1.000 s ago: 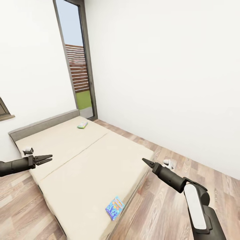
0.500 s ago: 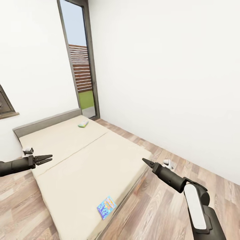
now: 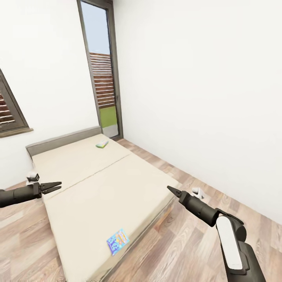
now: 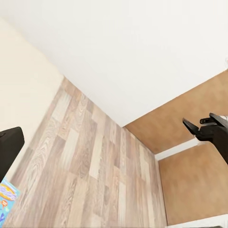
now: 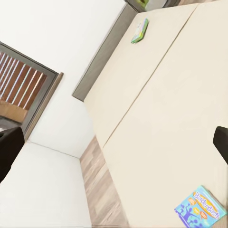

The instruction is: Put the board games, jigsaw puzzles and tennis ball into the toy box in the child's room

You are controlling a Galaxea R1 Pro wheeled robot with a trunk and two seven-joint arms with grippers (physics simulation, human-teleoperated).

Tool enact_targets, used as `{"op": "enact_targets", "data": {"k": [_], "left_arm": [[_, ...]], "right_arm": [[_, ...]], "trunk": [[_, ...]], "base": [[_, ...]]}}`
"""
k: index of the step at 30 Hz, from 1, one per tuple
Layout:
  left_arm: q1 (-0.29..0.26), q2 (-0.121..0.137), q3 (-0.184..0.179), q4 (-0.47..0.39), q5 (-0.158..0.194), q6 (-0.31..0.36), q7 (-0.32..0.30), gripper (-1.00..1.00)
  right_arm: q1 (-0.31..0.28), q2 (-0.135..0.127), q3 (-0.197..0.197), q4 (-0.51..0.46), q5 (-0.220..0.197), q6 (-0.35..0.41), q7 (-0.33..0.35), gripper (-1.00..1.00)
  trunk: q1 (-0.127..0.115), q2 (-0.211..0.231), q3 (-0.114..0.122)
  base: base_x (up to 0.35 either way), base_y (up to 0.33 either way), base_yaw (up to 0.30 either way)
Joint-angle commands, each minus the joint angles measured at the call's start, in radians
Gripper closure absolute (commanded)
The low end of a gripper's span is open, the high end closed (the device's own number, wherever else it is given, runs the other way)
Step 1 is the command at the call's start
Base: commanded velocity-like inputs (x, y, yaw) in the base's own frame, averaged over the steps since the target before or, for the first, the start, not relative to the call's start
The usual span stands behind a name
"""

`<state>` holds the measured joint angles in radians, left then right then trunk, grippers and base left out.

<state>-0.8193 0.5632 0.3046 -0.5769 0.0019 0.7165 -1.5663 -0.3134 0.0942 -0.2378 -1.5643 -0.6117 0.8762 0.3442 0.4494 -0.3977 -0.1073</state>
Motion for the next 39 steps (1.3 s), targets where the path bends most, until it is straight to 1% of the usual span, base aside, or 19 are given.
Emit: {"op": "enact_targets", "data": {"k": [1, 16, 39], "left_arm": [[-0.001, 0.000, 0.001, 0.000, -0.002, 0.011, -0.005, -1.00], [-0.001, 0.000, 0.001, 0.000, -0.002, 0.011, -0.005, -1.00], [-0.001, 0.000, 0.000, 0.000, -0.002, 0.011, -0.005, -1.00]], "right_arm": [[-0.001, 0.001, -0.003, 0.000, 0.004, 0.006, 0.007, -1.00], [-0.001, 0.002, -0.002, 0.000, 0.004, 0.006, 0.007, -1.00], [-0.001, 0.004, 0.001, 0.001, 0.004, 0.004, 0.007, -1.00]], "trunk": [[0.001, -0.002, -0.002], [0.001, -0.002, -0.002], [0.001, -0.002, -0.002]], "base": [[0.000, -0.296, 0.209], [0.000, -0.297, 0.235], [0.000, -0.296, 0.284]]}}
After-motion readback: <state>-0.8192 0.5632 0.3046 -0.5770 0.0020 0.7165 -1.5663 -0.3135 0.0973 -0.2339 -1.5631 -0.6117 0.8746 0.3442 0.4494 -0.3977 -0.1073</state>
